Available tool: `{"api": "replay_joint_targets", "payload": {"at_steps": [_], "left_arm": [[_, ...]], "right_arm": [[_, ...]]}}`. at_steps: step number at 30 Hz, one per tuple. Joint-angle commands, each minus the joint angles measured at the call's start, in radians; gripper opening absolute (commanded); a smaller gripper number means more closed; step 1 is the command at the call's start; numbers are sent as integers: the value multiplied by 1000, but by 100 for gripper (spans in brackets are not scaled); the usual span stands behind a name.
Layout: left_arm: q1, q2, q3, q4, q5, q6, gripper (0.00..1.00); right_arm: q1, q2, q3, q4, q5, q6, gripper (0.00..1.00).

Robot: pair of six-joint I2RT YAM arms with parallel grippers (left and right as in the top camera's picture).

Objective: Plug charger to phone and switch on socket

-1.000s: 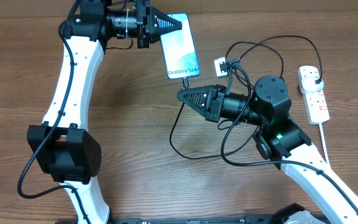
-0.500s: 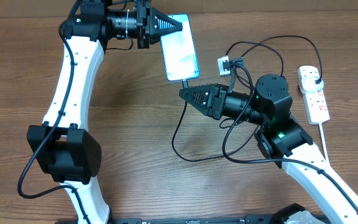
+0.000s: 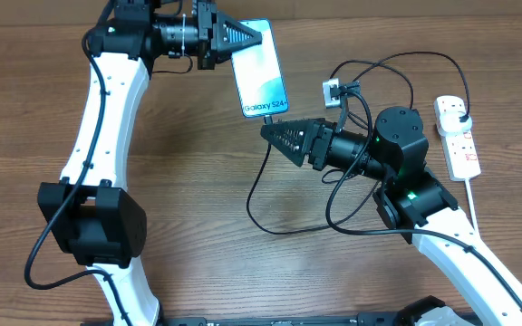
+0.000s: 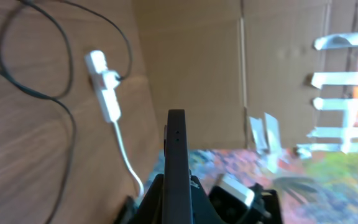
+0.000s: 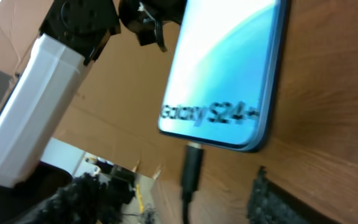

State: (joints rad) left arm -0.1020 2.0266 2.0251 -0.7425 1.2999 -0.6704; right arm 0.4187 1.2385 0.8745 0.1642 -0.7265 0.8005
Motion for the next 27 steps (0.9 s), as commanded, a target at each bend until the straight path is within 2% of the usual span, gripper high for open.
{"api": "replay_joint_targets", "payload": {"at_steps": [1, 9, 15, 27], "left_arm": [[10, -18, 11, -54, -86, 116, 4], [10, 49, 10, -236, -295, 275, 4], [10, 155, 10, -272, -295, 360, 4], [51, 386, 10, -282, -294, 431, 4]], "right_arm": [[-4, 4, 3, 6, 7, -17, 84], [-4, 4, 3, -57, 19, -40, 87], [-4, 10, 3, -144, 30, -61, 88], [-4, 15, 3, -242, 50, -99, 90]]}}
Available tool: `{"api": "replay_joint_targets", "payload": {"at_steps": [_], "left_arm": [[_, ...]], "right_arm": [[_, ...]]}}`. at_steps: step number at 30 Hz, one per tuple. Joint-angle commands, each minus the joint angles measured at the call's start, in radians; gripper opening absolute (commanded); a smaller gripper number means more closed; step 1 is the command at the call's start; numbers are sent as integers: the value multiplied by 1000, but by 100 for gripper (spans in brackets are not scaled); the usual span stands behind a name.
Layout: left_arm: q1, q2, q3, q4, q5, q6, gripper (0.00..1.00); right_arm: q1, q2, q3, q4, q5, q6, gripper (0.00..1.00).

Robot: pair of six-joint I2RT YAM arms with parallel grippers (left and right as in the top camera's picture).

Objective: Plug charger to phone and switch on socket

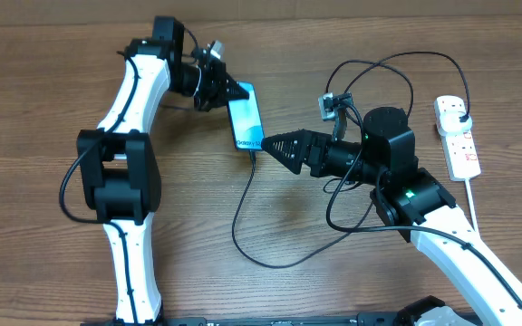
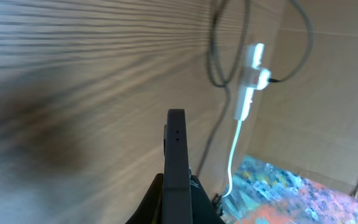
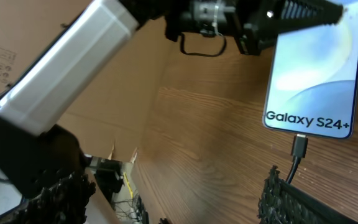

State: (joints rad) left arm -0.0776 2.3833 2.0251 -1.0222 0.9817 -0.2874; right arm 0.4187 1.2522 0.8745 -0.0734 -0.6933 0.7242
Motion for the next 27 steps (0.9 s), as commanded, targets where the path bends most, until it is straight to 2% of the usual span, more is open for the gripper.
{"api": "replay_joint_targets", "payload": {"at_steps": [1, 10, 16, 27], "left_arm": [[33, 42, 10, -3, 25, 61, 4], [74, 95, 10, -40, -80, 158, 4], [69, 95, 10, -51, -208, 161, 4], [61, 95, 10, -90, -340, 152, 4]], "right_arm": [[-4, 2, 3, -11, 22, -23, 90], [-4, 3, 3, -32, 40, -26, 90], [-4, 3, 3, -47, 50, -26, 90], [-4, 3, 3, -50, 49, -26, 90]]}}
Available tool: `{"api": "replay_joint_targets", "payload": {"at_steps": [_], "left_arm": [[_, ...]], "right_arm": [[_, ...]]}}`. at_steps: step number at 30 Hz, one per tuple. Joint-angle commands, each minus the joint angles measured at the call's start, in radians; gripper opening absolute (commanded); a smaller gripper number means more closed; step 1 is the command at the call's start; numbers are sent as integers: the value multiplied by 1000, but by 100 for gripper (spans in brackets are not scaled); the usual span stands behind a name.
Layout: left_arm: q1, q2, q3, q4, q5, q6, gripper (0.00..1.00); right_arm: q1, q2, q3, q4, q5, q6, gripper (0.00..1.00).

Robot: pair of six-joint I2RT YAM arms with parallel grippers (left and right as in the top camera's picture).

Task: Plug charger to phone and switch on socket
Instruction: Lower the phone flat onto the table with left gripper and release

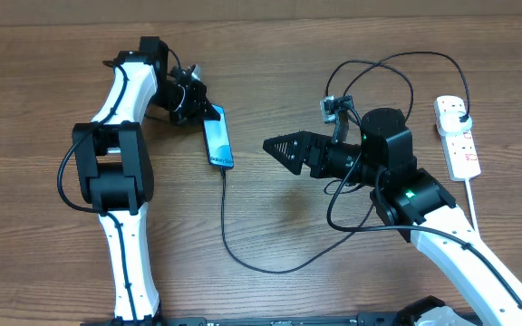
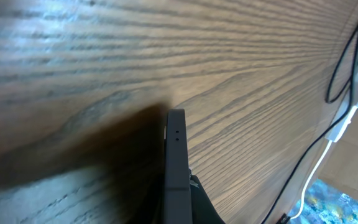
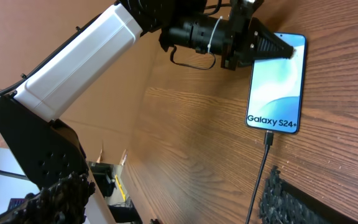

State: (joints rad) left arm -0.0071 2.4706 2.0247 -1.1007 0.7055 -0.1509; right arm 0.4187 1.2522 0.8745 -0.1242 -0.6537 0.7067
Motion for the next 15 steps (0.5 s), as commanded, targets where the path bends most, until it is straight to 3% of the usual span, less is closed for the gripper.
{"api": "replay_joint_targets", "payload": {"at_steps": [1, 15], "left_arm": [[-9, 7, 11, -14, -67, 16, 4], [-29, 8, 11, -36, -148, 16, 17]], "right_arm": [[-4, 3, 3, 1, 10, -8, 90], [-4, 3, 3, 1, 9, -8, 90]]}}
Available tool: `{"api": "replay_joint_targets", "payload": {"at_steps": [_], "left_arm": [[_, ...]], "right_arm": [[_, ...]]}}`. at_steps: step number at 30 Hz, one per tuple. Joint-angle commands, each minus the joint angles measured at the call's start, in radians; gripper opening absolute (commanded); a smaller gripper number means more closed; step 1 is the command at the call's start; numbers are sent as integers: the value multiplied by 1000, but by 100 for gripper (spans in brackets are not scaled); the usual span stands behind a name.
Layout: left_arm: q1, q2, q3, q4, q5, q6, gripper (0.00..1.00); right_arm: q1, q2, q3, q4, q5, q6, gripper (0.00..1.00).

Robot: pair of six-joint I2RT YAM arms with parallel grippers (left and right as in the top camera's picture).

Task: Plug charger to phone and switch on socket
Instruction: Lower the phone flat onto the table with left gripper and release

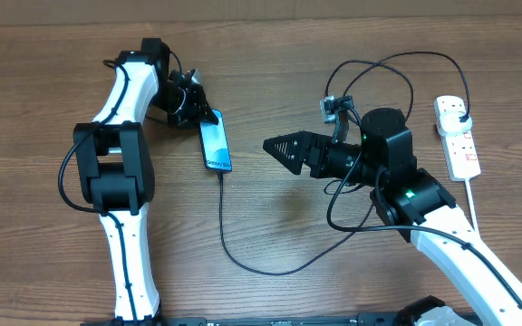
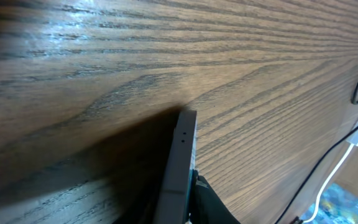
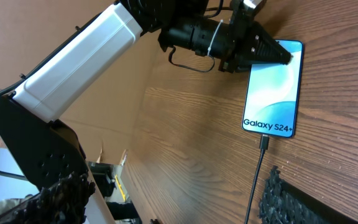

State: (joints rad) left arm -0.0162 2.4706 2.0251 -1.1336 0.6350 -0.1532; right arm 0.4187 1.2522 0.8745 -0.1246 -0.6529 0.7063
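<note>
The phone [image 1: 215, 140], screen up and reading Galaxy S24+ [image 3: 272, 87], lies on the wooden table [image 1: 43, 181]. My left gripper [image 1: 198, 110] is shut on its far end; in the left wrist view the phone's dark edge [image 2: 179, 168] stands slightly tilted between the jaws. The black charger cable [image 1: 222, 226] is plugged into the phone's near end [image 3: 265, 142] and loops off to the right. My right gripper [image 1: 281, 145] hovers open to the right of the phone, holding nothing. The white power strip [image 1: 457, 136] lies at the far right with a plug in it; its switch is too small to read.
Cable loops [image 1: 379, 68] curl around and behind my right arm, between it and the strip. The strip's white lead [image 1: 471, 195] runs toward the front edge. My left arm [image 1: 116, 172] stretches along the left side of the table.
The phone has shifted slightly left and turned a little on the table, and it now sits tilted between my left jaws. My right gripper has not moved.
First my left gripper held the phone raised at the back centre, with the right gripper's cable plug at its port. Then the phone hung lower and further left with the cable attached and the right gripper open. Since then it has come down flat on the left of the table.
</note>
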Motion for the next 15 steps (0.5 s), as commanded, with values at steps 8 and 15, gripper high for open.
{"api": "replay_joint_targets", "payload": {"at_steps": [8, 15], "left_arm": [[-30, 8, 10, -9, -166, 18, 22], [-30, 8, 10, -18, -219, 18, 30]], "right_arm": [[-4, 3, 3, -7, 8, -8, 90], [-4, 3, 3, -16, 8, -8, 90]]}}
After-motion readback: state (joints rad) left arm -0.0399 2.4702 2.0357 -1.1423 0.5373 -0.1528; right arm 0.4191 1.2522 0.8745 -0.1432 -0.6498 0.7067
